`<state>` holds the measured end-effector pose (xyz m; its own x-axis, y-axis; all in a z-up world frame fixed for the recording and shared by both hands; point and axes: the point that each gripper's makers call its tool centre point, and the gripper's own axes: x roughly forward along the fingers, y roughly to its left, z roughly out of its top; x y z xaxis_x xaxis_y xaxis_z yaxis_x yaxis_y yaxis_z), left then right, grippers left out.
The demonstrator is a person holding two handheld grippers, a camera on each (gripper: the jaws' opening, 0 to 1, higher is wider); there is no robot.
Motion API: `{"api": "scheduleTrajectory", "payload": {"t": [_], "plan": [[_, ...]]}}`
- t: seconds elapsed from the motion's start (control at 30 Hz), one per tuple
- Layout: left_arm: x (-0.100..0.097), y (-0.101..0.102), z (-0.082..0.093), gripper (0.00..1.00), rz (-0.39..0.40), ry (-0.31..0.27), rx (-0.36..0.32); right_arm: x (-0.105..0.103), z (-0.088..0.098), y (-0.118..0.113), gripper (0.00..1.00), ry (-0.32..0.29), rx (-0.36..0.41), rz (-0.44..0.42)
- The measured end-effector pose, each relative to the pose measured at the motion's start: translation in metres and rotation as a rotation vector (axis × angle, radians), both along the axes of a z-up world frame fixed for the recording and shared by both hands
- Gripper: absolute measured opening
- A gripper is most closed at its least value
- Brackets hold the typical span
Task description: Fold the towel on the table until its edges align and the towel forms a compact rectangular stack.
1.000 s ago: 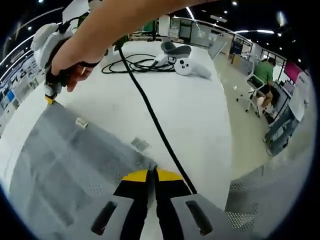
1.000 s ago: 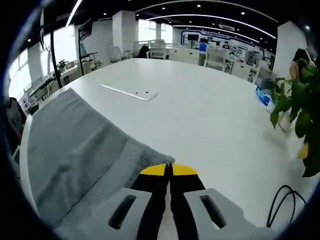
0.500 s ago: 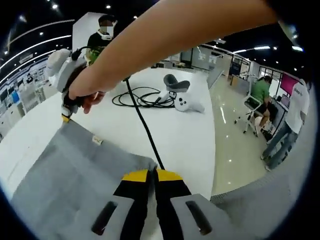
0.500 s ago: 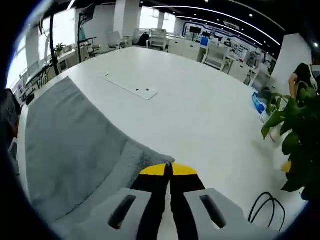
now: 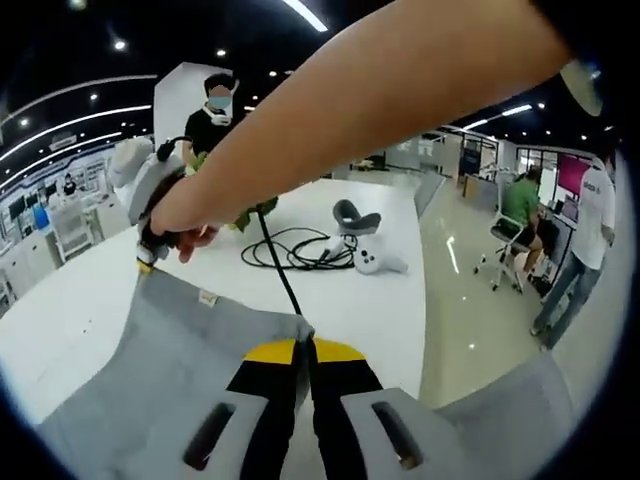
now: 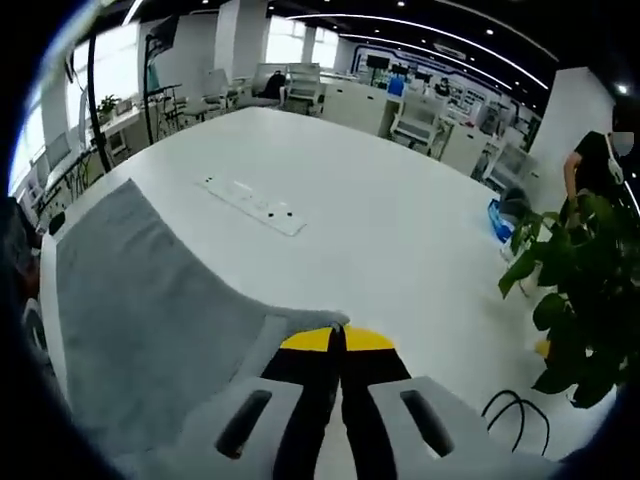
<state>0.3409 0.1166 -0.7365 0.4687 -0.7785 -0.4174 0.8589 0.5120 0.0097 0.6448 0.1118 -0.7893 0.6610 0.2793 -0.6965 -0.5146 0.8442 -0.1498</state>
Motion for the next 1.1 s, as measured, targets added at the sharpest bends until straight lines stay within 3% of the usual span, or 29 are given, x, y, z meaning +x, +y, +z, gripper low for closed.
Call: {"api": "scheduleTrajectory", "payload": {"t": [0.27,0.4,0.8,0.97,1.1], "plan": [[-0.004,0.027,0.030,0.04,0.027,-0.018,-0.079,0.002,0.036,0.022,0.00,-0.017,0.002,-0.005],[-0.008,0.030,0.043,0.04,0.019,-0.039,-0.091,-0.002,0.055,0.027,0.00,-0.033,-0.015,-0.003],[-0.010,0.004,0.077,0.04,-0.013,-0.083,-0.153,-0.010,0.078,-0.001,0.00,-0.038,-0.049,-0.035],[-0.009,-0.006,0.085,0.04,-0.014,-0.071,-0.196,-0.014,0.084,-0.012,0.00,-0.053,-0.134,0.003],[-0.008,-0.012,0.095,0.04,-0.013,-0.076,-0.219,-0.011,0.092,-0.013,0.00,-0.059,-0.143,0.009]]}}
